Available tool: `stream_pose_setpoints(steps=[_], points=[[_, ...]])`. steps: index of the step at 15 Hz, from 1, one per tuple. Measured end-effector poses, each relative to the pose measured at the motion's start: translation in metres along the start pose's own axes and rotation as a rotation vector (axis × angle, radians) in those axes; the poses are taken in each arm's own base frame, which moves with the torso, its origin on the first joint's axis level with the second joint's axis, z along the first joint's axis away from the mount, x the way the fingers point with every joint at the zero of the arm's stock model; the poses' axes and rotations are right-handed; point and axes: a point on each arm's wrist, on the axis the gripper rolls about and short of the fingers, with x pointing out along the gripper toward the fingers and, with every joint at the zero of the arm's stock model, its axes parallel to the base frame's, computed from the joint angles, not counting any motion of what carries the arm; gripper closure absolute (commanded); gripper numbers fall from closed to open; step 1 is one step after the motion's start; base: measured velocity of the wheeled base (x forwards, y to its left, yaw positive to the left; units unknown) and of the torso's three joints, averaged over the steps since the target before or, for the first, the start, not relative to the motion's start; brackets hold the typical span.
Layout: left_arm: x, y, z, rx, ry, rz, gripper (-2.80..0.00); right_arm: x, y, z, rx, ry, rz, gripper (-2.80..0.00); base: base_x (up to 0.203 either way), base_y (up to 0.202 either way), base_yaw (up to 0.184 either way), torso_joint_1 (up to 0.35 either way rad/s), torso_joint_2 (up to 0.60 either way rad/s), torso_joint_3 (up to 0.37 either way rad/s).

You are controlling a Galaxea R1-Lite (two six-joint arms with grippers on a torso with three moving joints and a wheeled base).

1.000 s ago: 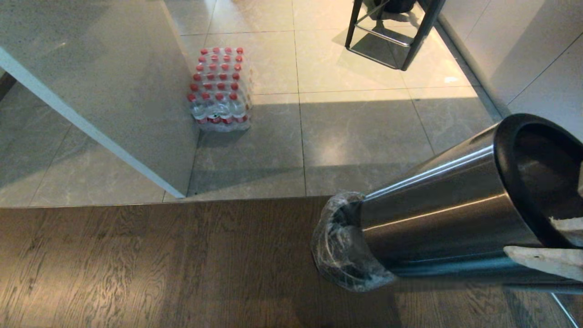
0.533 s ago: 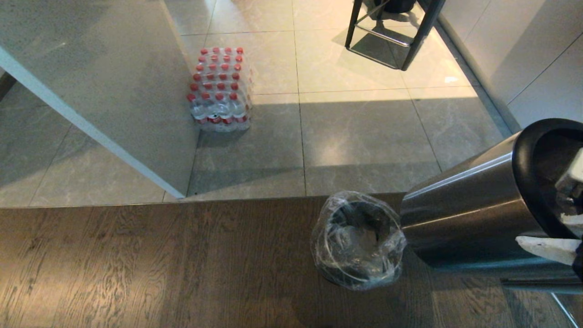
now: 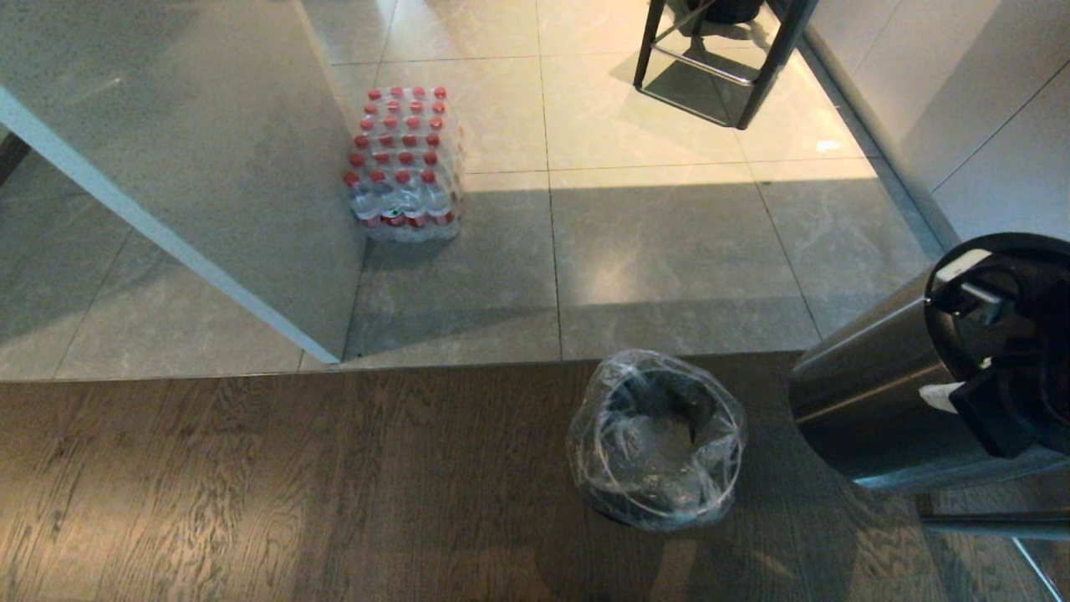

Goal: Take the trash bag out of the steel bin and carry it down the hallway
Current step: Place the outer trash can on the ground

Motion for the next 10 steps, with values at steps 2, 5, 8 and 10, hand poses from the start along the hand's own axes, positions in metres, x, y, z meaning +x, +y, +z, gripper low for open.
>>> stream_pose_setpoints(steps=[2,5,8,10], points=[[0.0,0.0,0.0,0.0,0.0,0.0,0.0,0.019,-0.008,-0.005,0.034,0.06,-0.02,0.0,0.0,0.0,0.0,0.0,0.0,0.0],[0.0,0.0,0.0,0.0,-0.001,0.0,0.0,0.048,-0.02,-0.012,0.083,0.138,-0.048,0.0,0.0,0.0,0.0,0.0,0.0,0.0],[0.0,0.0,0.0,0.0,-0.001,0.0,0.0,0.083,-0.028,-0.012,0.156,0.148,-0.047,0.0,0.0,0.0,0.0,0.0,0.0,0.0],[0.0,0.0,0.0,0.0,0.0,0.0,0.0,0.111,-0.028,-0.01,0.23,0.132,-0.024,0.0,0.0,0.0,0.0,0.0,0.0,0.0]])
